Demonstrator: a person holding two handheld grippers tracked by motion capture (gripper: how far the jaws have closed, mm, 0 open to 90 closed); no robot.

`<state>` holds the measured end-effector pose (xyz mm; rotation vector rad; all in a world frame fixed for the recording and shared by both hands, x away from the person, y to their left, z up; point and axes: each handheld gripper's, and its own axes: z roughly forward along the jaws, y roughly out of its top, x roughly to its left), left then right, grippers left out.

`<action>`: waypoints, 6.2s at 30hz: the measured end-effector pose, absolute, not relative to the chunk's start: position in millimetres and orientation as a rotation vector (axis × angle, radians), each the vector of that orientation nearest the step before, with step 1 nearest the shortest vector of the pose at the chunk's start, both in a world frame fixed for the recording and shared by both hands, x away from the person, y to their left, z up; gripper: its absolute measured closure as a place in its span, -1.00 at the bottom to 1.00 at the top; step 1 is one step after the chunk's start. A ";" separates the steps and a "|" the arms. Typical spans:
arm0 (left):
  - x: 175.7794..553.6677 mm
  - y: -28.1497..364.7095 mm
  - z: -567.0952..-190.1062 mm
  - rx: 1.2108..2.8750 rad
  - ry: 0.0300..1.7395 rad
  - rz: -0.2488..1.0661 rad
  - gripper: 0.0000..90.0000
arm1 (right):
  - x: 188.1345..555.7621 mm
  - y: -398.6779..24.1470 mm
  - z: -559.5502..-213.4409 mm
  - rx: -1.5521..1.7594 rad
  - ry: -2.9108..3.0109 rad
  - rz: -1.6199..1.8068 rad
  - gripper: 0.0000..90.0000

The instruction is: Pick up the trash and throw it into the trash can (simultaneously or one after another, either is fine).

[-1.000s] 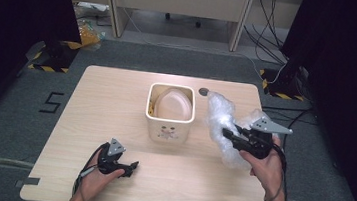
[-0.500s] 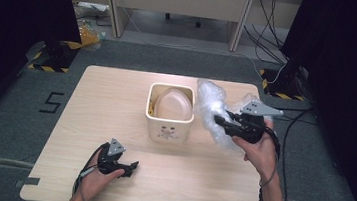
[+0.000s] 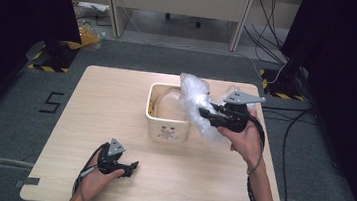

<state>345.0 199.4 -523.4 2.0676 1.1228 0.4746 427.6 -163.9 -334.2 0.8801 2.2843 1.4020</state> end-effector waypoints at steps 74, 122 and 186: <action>344.3 199.7 -523.0 2.071 1.124 0.469 -0.74 | 524.8 -25.9 -396.5 0.825 2.761 1.028 0.51; 344.4 199.5 -523.2 2.065 1.127 0.470 -0.74 | 490.6 -102.4 -334.5 0.896 2.408 1.361 -0.32; 344.4 199.4 -523.2 2.068 1.133 0.474 -0.76 | 391.8 -218.1 -457.0 1.134 2.267 1.225 -0.37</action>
